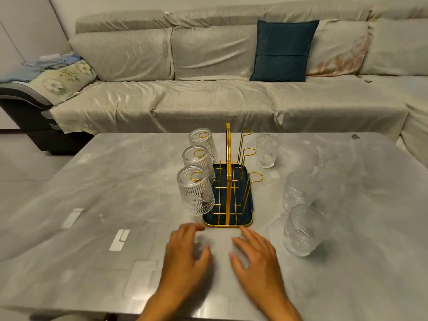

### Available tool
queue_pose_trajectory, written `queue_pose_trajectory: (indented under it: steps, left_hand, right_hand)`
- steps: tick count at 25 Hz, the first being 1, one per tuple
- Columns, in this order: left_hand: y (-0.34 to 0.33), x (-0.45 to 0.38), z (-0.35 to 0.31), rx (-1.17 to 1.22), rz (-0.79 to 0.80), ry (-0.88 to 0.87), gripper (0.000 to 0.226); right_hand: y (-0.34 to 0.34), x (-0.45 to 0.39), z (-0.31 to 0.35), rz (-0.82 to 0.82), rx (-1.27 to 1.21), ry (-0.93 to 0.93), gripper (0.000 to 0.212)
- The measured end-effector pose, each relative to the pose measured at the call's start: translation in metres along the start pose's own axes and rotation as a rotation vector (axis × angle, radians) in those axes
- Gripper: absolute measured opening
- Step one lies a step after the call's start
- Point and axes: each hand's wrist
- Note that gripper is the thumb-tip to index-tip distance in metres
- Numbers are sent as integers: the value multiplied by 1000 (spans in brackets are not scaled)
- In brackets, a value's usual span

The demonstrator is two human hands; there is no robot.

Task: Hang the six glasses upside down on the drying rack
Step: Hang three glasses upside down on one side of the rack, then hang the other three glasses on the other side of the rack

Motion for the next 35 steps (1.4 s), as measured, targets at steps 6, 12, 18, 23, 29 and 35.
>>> queue_pose_trajectory:
  steps: [6,12,18,23,29,35]
  left_hand:
    - [-33,-9,28,-490,258,-63,67]
    - [-37,-7,33,-511,265,-53,63]
    - [-35,-7,31,-514,261,-57,64]
    - [-36,-6,32,-507,248,-62,64]
    - [-40,-8,37,-512,243,-53,63]
    - [-41,-7,35,-525,268,-35,73]
  right_hand:
    - [64,30,-65,-690,-604,-520,71]
    - [80,12,-70,-281,-480,-395,74]
    - [119,9,-44,-395,-683,-78,68]
    - [180,-37,3,-518,-662,103,55]
    - [176,-84,35,-369,-279,176,48]
    - [146,-91,24,-293,-37,158,53]
Point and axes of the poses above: each hand's wrist, its own x-axis away from the middle knuckle, its own y-axis out of the back of the hand, z = x × y, and after that the axes turned 5 degrees about z, right-handed
